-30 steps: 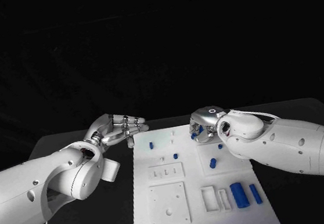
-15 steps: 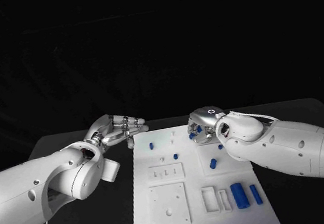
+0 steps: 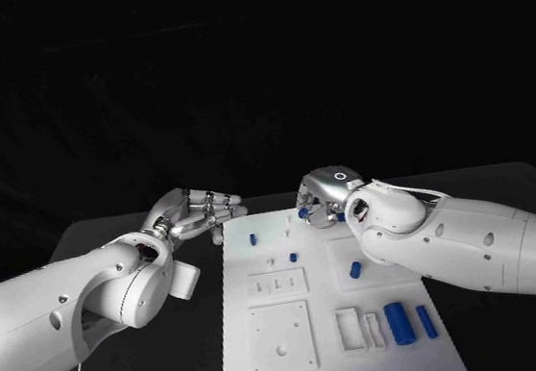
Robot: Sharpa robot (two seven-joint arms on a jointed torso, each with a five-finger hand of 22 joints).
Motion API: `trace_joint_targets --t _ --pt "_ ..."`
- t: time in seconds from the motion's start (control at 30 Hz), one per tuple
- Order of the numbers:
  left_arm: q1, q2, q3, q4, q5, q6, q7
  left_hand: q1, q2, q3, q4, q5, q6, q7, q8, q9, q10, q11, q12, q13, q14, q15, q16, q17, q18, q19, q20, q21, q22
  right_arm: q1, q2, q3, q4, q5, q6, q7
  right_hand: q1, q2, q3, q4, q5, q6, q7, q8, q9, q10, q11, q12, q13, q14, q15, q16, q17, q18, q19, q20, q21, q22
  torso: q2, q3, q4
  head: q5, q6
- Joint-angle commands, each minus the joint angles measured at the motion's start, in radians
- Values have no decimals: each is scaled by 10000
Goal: Assemble the parts on the task board
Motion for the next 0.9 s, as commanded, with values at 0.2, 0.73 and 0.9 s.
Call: trace_joint_targets --t 0.2,0.73,0.9 --pt "63 35 12 33 53 105 40 39 96 8 51 -27 -91 7 -3 15 -76 -9 8 16 35 21 67 -9 204 -25 14 62 2 -1 267 29 -203 -366 -363 -271 62 6 67 33 -63 96 9 32 539 206 -106 35 798 -11 -48 -54 16 54 338 -92 -47 58 48 -46 46 3 -7" --pt "84 181 11 -33 78 140 44 42 89 -4 98 -40 -83 23 -4 15 -54 -4 6 16 35 30 84 -31 211 -26 22 77 -16 -4 637 13 -529 -381 -208 -194 73 9 23 45 -23 92 12 31 516 205 -106 35 770 -10 -48 -60 27 36 369 -93 -129 179 132 -73 80 29 -24" --pt "84 195 11 -42 89 144 43 42 89 -4 98 -40 -83 23 -4 15 -54 -4 6 16 35 30 84 -31 211 -26 22 77 -16 -5 692 8 -565 -410 -235 -197 73 15 8 34 -4 90 12 31 505 207 -106 36 759 -11 -48 -65 33 34 393 -95 -197 250 143 -74 94 47 -30"
